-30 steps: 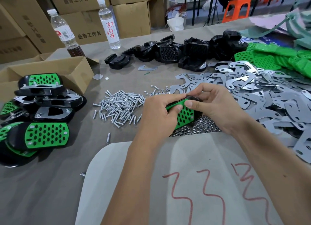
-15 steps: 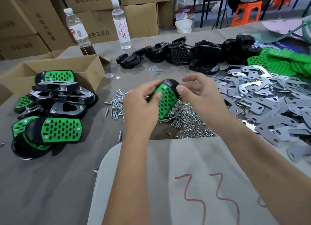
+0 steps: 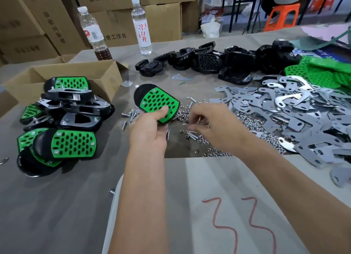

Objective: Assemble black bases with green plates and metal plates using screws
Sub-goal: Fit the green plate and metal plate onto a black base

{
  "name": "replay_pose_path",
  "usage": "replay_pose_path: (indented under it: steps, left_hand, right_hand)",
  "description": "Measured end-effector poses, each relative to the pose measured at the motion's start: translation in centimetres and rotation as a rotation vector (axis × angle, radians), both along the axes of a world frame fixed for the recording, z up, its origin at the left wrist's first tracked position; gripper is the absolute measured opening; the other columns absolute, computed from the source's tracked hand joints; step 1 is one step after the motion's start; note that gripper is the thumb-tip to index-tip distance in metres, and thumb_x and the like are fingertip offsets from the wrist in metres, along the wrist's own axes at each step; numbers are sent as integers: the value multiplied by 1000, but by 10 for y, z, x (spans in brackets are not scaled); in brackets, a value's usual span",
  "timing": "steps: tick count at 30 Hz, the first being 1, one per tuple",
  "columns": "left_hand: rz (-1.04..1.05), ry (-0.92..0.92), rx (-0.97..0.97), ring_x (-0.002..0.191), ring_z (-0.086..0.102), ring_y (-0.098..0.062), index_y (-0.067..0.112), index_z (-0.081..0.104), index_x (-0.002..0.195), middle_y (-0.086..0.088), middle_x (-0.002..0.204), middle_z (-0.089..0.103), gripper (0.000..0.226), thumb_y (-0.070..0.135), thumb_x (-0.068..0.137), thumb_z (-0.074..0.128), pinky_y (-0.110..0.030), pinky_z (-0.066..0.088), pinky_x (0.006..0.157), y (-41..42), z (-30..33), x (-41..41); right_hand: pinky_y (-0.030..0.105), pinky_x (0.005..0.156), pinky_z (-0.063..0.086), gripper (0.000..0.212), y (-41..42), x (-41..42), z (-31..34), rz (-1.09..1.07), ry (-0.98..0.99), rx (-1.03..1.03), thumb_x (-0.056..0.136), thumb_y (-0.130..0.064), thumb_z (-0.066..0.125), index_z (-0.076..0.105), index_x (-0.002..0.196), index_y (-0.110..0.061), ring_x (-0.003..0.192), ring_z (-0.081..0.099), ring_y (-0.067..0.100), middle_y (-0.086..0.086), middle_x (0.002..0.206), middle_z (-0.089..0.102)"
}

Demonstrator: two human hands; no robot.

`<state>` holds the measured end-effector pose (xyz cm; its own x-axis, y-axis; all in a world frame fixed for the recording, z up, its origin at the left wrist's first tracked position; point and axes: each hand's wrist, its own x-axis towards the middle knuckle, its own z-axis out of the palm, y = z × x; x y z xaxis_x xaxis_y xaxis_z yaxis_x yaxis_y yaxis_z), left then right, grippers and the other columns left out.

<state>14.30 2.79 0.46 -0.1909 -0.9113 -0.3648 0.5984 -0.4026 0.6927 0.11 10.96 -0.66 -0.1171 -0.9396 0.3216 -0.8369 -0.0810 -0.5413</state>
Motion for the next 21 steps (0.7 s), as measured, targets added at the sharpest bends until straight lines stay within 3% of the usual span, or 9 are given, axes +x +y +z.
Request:
replay_pose_path:
  steps: [4,8,11,14,17,19,21]
  left_hand:
    - [-119,-27,-49,73,75,-20,2,64,117,-14,98,73,37,-20,88,61,-34,65,69,10,-2,-16]
    - [-215,-134,-103,97,73,-33,4,62,115,-16,105,73,36,-18,86,66,-47,62,87,27,-7,-34]
    - [-238,-233,-184,80,77,-25,7,61,111,-11,93,76,36,-14,84,72,-36,65,71,36,-9,-42]
    - [-216,-281,-248,84,77,-28,12,60,105,-10,92,77,38,-15,82,74,-37,65,72,41,-9,-47]
    - [-157,-349,-336,89,78,-30,22,59,116,-8,92,78,57,-17,78,76,-39,65,73,45,-12,-52]
    - [-122,-401,-402,91,77,-29,29,58,123,-11,99,78,68,-18,77,76,-41,64,75,47,-14,-54]
    - [-101,-449,-469,92,77,-27,32,59,121,-12,101,77,70,-19,76,76,-49,64,82,48,-16,-56]
  right_hand:
    - [38,63,56,17,25,-22,2,-175,-344,-86,87,-12,81,69,78,-20,62,65,20,-4,65,69]
    - [35,62,55,19,45,-29,1,-218,-420,-134,87,-8,81,68,78,-20,61,61,12,-4,65,67]
    - [39,60,61,17,50,-25,-2,-242,-442,-136,86,-6,81,71,82,-19,62,65,17,-4,66,68]
    - [24,62,56,18,48,-26,-4,-273,-393,-196,86,-5,81,77,79,-21,61,63,5,-12,64,69]
    - [10,62,43,12,49,-22,-1,-254,-254,-231,84,-4,81,80,79,-14,60,58,-1,-15,65,66]
    - [14,62,41,9,50,-19,1,-202,-99,-230,83,-1,80,78,79,-10,61,55,4,-7,67,66]
    - [30,65,43,10,48,-19,3,-163,51,-196,82,3,75,74,77,-6,64,56,17,4,69,66]
